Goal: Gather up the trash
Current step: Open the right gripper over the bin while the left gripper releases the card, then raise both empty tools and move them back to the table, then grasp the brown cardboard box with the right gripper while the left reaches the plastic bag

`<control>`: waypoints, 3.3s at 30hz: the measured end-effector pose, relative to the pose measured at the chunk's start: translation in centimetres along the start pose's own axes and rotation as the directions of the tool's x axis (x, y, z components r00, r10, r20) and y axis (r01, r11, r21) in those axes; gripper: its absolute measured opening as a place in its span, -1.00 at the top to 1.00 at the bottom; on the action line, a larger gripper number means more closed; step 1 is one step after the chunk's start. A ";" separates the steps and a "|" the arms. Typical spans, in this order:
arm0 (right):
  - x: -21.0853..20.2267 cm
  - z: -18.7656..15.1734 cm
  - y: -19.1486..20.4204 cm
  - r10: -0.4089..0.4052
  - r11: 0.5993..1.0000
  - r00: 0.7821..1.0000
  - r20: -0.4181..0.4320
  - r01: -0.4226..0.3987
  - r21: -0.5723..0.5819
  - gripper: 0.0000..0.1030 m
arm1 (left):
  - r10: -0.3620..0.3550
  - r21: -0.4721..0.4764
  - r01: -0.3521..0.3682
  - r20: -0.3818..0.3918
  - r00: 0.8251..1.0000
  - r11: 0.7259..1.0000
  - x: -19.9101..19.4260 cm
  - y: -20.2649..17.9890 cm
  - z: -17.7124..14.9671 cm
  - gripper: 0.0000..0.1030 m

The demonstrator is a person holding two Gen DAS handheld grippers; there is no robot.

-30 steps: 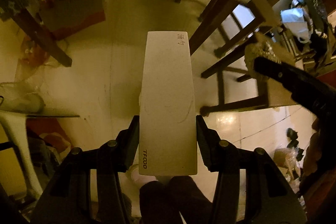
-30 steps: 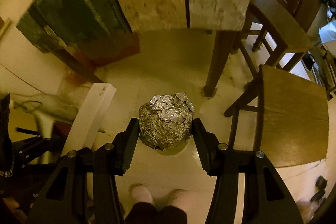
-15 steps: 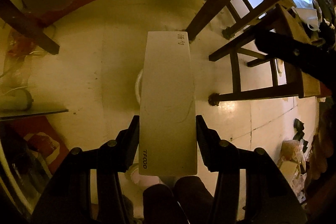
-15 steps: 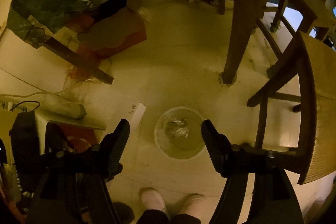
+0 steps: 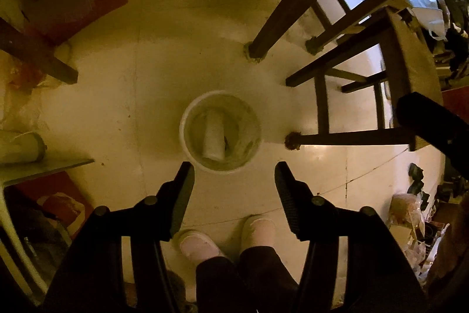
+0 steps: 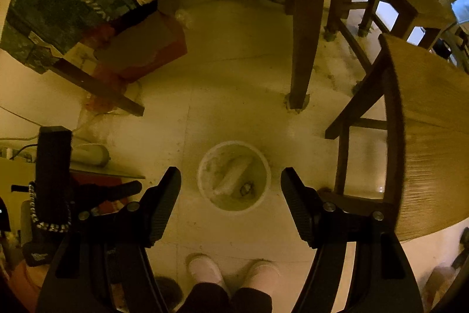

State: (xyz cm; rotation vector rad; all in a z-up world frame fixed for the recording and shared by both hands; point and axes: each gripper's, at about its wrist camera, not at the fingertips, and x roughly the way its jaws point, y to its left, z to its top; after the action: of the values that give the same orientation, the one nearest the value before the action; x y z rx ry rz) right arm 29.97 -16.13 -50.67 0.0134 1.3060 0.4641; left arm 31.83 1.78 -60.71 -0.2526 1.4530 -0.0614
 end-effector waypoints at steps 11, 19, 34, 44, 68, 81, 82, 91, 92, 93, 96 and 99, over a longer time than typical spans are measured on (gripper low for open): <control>-9.4 2.2 2.9 -0.006 0.999 0.997 0.075 0.009 -0.031 -0.31 | 0.008 0.003 -0.008 0.140 0.990 1.000 -14.1 -1.3 0.8 -0.09; -20.1 4.1 7.3 -0.008 0.999 0.979 0.202 0.019 -0.051 -0.30 | 0.013 0.024 -0.021 0.317 0.948 0.999 -28.1 -2.3 0.7 -0.09; -38.5 4.5 15.5 -0.044 0.992 0.861 0.506 0.097 -0.078 -0.37 | -0.054 0.096 -0.008 0.633 0.772 0.995 -50.3 -4.0 -2.6 -0.12; -45.6 3.2 18.4 -0.079 0.987 0.712 0.697 0.152 -0.044 -0.88 | -0.093 0.151 -0.049 0.801 0.592 0.987 -59.3 -4.3 -6.5 -0.88; -47.4 13.8 12.8 -0.040 0.982 0.614 0.789 0.172 -0.083 -0.99 | 0.016 0.058 -0.125 0.851 0.525 0.991 -59.7 -8.6 6.7 -0.89; -44.6 23.8 7.0 0.054 0.968 0.691 0.721 0.142 -0.208 -0.99 | 0.147 -0.122 -0.082 0.811 0.567 0.989 -55.9 -9.8 17.5 -0.89; -44.2 24.3 6.9 0.057 0.967 0.700 0.712 0.139 -0.213 -0.99 | 0.162 -0.137 -0.088 0.802 0.575 0.987 -55.5 -9.6 18.1 -0.89; -38.0 28.6 7.1 0.045 0.957 0.797 0.602 0.139 -0.255 -0.99 | 0.218 -0.208 -0.093 0.733 0.645 0.974 -51.8 -5.5 23.4 -0.88; -37.2 29.0 7.4 0.043 0.955 0.808 0.587 0.140 -0.262 -0.99 | 0.216 -0.208 -0.091 0.727 0.652 0.974 -51.4 -4.8 24.3 -0.89; -36.5 29.5 7.6 0.041 0.953 0.818 0.574 0.140 -0.268 -0.99 | 0.212 -0.205 -0.089 0.723 0.657 0.975 -51.2 -4.3 24.9 -0.89; -34.4 31.4 8.3 0.027 0.950 0.841 0.541 0.147 -0.276 -0.99 | 0.191 -0.187 -0.081 0.706 0.682 0.979 -50.2 -2.3 27.6 -0.89; -31.4 33.6 9.2 0.008 0.943 0.872 0.489 0.156 -0.293 -0.99 | 0.177 -0.171 -0.081 0.679 0.713 0.982 -49.1 -0.4 30.7 -0.89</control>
State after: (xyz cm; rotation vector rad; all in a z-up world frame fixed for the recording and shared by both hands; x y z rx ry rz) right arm 52.49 -10.02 -9.96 -0.1866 0.7197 0.5622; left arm 56.22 15.04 -9.86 -0.2418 0.7094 0.2285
